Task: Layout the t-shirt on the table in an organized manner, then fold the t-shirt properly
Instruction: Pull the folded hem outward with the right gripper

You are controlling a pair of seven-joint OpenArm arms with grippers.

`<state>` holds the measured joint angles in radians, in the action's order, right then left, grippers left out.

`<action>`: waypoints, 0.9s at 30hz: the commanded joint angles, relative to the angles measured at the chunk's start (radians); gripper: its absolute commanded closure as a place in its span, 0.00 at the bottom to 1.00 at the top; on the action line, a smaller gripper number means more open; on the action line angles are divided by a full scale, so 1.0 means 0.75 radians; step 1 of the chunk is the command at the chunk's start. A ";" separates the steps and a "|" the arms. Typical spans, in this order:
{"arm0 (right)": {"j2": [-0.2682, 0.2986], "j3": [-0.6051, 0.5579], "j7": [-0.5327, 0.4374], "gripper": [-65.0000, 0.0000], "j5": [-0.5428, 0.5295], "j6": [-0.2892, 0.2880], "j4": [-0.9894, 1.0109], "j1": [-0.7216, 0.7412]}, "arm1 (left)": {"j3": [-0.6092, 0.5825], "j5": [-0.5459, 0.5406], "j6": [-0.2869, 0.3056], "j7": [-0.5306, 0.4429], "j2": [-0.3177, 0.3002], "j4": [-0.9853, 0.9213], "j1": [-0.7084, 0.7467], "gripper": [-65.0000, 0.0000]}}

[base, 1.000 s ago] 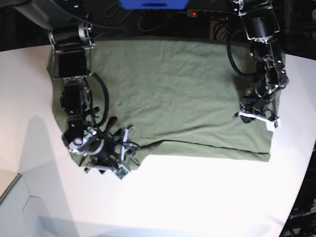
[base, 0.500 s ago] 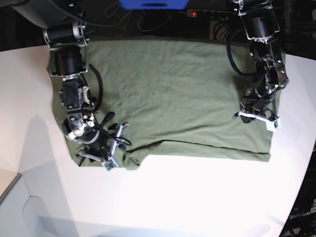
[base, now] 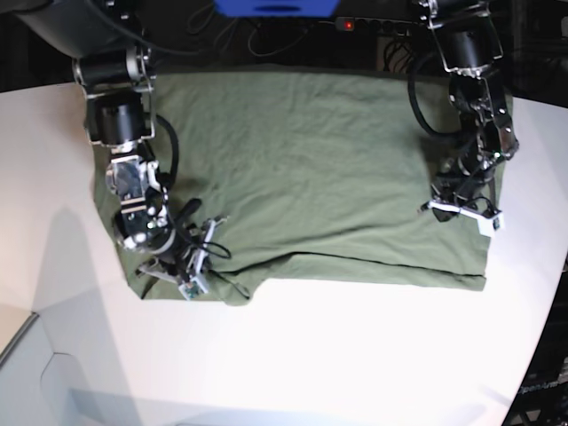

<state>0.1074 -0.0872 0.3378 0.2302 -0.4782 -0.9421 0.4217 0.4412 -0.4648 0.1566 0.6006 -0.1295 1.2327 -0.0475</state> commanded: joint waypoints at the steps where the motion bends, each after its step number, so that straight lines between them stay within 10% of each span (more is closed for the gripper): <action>1: 0.007 0.005 -0.065 0.96 0.003 0.049 -0.007 0.079 | 0.000 0.013 -0.009 0.023 -0.006 0.008 -0.007 1.00; 17: 0.032 -0.006 -0.408 0.96 0.042 0.152 0.649 0.703 | -0.002 0.013 -0.009 0.025 -0.008 0.008 0.001 1.00; 27: 0.034 0.003 -0.468 0.63 0.042 0.432 0.690 0.695 | -0.002 0.007 -0.007 0.035 -0.015 0.027 0.003 1.00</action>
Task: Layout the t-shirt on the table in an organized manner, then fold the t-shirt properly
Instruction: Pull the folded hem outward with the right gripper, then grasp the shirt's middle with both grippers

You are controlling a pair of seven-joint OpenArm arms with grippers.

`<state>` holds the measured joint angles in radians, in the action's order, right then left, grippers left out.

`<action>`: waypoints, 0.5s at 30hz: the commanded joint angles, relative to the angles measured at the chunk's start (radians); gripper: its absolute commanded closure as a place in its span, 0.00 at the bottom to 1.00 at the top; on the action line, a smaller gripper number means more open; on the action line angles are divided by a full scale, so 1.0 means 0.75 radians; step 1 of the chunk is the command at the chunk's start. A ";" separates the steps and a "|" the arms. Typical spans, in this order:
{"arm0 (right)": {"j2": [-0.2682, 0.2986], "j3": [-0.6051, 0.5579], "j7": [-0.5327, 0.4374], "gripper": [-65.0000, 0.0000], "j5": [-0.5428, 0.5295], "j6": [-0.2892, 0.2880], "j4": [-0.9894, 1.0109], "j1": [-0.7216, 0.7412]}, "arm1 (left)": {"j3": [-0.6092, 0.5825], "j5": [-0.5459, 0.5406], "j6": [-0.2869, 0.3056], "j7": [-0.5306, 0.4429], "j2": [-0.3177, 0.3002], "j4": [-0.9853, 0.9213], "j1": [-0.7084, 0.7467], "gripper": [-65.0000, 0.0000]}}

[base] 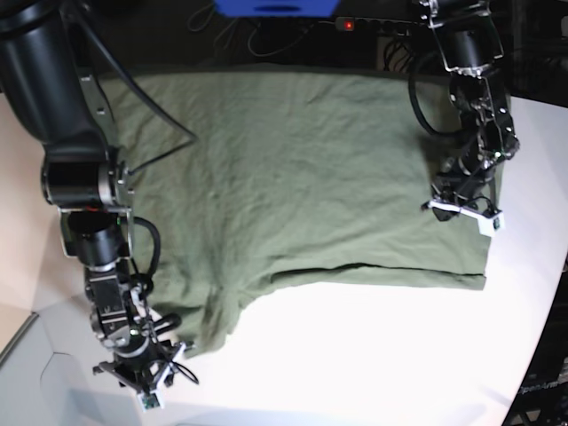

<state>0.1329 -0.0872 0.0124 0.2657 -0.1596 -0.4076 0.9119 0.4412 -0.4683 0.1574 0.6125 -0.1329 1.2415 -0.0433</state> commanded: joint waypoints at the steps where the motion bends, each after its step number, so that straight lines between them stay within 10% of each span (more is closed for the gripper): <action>1: 0.000 0.005 -0.032 0.59 -0.005 0.007 -0.024 0.025 | -0.002 0.008 -0.006 0.019 -0.010 0.023 -0.003 1.00; 7: -0.002 0.007 0.109 0.49 -0.014 0.007 -0.094 -0.114 | 0.004 0.008 -0.008 0.019 -0.012 0.211 -0.013 0.99; 15: -0.021 0.001 0.306 0.49 -0.016 0.005 -0.967 -0.671 | -0.002 0.020 -0.019 0.013 -0.133 0.087 -0.207 0.87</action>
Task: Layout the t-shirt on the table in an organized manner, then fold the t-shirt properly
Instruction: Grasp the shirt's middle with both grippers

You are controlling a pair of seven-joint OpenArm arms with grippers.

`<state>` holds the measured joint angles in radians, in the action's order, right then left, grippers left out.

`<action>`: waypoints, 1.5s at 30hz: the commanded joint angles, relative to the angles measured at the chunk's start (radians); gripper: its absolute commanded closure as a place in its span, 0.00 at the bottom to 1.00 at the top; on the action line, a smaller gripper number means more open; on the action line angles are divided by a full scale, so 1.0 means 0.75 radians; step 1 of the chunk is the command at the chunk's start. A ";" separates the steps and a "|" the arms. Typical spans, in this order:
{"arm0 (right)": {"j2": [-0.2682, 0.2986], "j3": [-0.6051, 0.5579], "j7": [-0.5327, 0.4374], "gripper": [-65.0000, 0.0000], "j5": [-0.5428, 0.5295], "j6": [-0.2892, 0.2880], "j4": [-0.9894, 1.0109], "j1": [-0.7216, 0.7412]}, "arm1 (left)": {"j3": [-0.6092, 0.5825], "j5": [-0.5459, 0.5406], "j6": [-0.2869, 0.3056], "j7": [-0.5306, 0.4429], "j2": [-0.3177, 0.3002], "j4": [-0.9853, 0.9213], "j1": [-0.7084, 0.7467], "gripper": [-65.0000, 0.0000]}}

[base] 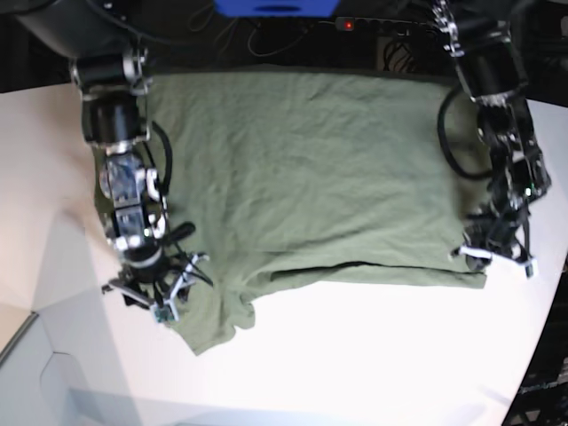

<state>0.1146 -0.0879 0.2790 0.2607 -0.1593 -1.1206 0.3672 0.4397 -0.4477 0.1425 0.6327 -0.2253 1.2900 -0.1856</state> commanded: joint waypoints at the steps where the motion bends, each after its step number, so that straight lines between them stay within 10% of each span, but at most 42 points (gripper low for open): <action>1: -0.017 0.002 -0.015 0.49 -0.009 0.003 -0.115 -0.006 | 0.000 -0.008 0.001 -0.016 -0.026 -0.052 -0.058 0.80; 5: -0.047 -0.002 0.081 0.49 -0.009 0.003 -0.399 -0.206 | -0.002 0.013 0.001 -0.020 -0.067 -0.326 -0.208 0.63; 18: -0.207 -0.002 0.171 0.63 -0.009 -0.310 -0.690 -0.583 | -0.272 0.279 0.009 -0.182 -0.038 -0.510 -0.359 0.63; 25: -0.238 -0.002 0.171 0.90 -0.009 -0.310 -0.661 -0.622 | -0.440 0.279 0.014 -0.182 -0.042 -0.510 -0.359 0.63; 32: -0.230 0.000 0.163 0.93 -0.009 -0.310 -0.551 -0.624 | -0.690 0.281 0.014 -0.198 -0.073 -0.512 -0.369 0.63; 45: -0.174 0.008 0.159 0.93 -0.009 -0.310 -0.446 -0.634 | -0.786 0.625 -0.001 -0.736 -0.018 -1.023 -0.539 0.63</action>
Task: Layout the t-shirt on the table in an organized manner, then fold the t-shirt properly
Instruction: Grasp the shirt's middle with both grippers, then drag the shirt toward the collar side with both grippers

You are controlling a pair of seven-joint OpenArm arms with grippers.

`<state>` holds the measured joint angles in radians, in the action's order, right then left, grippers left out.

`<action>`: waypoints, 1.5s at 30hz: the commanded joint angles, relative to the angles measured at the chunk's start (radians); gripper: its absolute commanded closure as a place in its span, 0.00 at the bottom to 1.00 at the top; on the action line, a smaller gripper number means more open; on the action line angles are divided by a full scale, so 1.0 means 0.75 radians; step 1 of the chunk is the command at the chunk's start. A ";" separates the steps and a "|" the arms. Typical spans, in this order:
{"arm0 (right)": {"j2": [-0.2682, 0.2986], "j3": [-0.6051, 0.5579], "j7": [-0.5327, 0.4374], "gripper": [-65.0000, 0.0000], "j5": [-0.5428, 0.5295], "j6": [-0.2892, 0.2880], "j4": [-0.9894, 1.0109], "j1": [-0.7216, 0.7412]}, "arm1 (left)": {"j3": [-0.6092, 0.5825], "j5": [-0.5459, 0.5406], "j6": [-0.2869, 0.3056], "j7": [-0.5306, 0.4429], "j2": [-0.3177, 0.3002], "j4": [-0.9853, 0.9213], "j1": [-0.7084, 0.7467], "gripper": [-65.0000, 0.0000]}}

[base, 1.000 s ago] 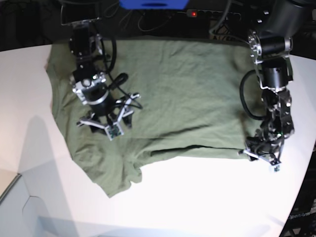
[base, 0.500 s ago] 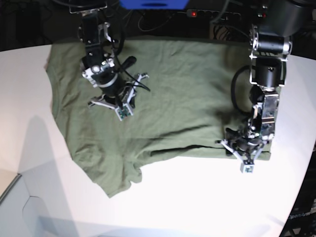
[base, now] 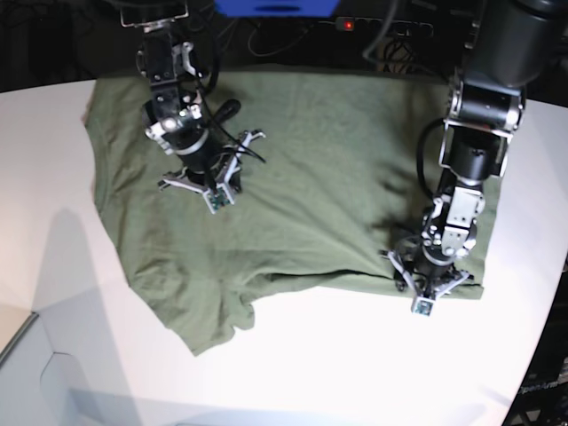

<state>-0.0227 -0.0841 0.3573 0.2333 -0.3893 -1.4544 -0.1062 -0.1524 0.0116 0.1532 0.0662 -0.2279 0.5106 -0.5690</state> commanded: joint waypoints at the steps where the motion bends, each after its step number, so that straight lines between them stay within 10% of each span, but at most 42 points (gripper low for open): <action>1: 0.017 0.005 0.055 0.93 0.028 -0.004 0.003 -0.003 | 0.004 0.014 -0.015 -0.024 -0.008 -0.033 -0.065 0.63; 10: 0.070 0.005 -0.027 0.93 0.028 0.000 0.128 -0.025 | 0.002 0.014 -0.254 -0.155 -0.031 -0.166 -0.353 0.63; 23: 0.072 0.005 -0.035 0.93 0.028 0.005 0.144 0.059 | 0.008 0.002 -0.256 -0.145 -0.121 -0.044 -0.179 0.63; 35: 0.076 0.005 -0.035 0.93 0.030 0.005 0.066 0.157 | 0.390 -0.227 -0.254 0.578 -0.102 0.957 0.340 0.63; 45: 0.097 0.037 -0.033 0.93 0.030 0.000 0.087 0.270 | 0.390 -0.235 -0.254 0.598 -0.024 0.902 0.526 0.63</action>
<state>0.0463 -0.0574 0.3531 0.2581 -0.3962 -1.3720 0.0772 0.1356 -0.1661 -0.0303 0.5247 -0.2356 1.1717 -0.1604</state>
